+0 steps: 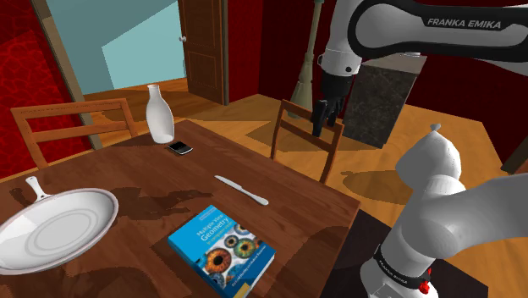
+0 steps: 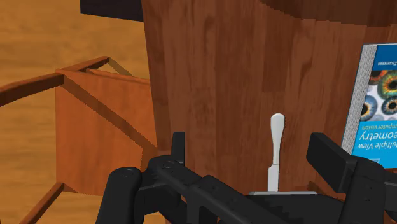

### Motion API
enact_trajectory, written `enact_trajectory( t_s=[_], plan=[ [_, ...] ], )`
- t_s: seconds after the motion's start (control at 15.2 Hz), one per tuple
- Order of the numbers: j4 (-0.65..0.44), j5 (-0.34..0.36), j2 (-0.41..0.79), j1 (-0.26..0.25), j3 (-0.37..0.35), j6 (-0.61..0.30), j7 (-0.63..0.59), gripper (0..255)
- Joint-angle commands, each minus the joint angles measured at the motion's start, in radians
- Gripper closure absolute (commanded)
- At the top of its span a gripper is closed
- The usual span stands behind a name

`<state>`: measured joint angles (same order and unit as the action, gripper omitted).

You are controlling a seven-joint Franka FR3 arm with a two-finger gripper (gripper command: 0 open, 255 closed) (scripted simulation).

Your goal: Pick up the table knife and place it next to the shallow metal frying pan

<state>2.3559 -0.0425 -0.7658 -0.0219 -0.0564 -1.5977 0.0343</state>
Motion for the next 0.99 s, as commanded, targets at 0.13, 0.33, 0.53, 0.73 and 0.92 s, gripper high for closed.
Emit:
enact_trajectory(
  t_s=[0.13, 0.33, 0.53, 0.73, 0.92],
  plan=[
    [0.019, -0.014, 0.042, -0.008, -0.020, -0.061, -0.015, 0],
    [0.038, -0.032, 0.115, -0.020, -0.050, -0.152, -0.037, 0],
    [0.046, -0.047, 0.198, -0.031, -0.081, -0.242, -0.058, 0],
    [0.041, -0.056, 0.290, -0.041, -0.111, -0.328, -0.080, 0],
    [0.024, -0.059, 0.390, -0.049, -0.140, -0.410, -0.104, 0]
  ],
)
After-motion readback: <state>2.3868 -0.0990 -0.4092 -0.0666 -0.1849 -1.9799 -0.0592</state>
